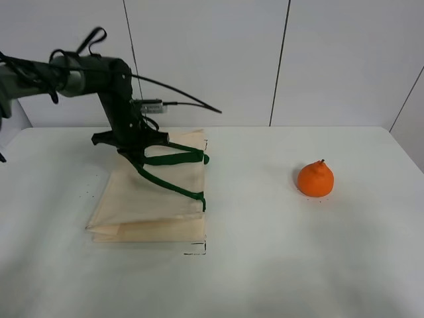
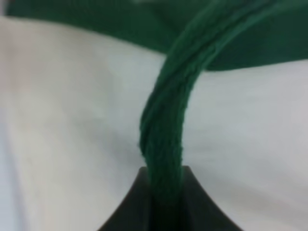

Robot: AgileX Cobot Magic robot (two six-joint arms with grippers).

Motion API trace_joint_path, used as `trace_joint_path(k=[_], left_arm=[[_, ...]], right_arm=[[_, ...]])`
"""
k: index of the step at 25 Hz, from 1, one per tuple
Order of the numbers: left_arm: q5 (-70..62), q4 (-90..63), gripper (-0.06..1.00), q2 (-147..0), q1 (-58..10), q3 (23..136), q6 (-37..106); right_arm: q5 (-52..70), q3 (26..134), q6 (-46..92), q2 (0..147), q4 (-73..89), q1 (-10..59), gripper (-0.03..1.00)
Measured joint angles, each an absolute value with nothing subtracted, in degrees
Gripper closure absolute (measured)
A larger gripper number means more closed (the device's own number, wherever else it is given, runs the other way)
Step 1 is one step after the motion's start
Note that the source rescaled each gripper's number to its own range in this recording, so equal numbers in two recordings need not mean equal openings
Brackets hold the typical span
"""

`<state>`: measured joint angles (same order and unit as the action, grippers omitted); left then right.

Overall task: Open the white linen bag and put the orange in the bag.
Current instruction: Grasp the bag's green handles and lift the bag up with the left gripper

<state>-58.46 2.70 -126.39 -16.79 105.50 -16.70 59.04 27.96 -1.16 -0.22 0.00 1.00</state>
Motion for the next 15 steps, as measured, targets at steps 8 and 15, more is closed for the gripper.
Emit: trace_joint_path(k=[8,15], left_arm=[[-67.7,2.7,0.94,-117.1,-17.7,120.7,-12.9],[-67.8,2.7,0.94,-109.6,-19.6,122.8,-11.9]], right_arm=[[59.0,28.0,-1.2,-0.2,0.0,1.0,-0.03],[58.7,28.4,-1.2,1.7,0.0,1.0,-0.03]])
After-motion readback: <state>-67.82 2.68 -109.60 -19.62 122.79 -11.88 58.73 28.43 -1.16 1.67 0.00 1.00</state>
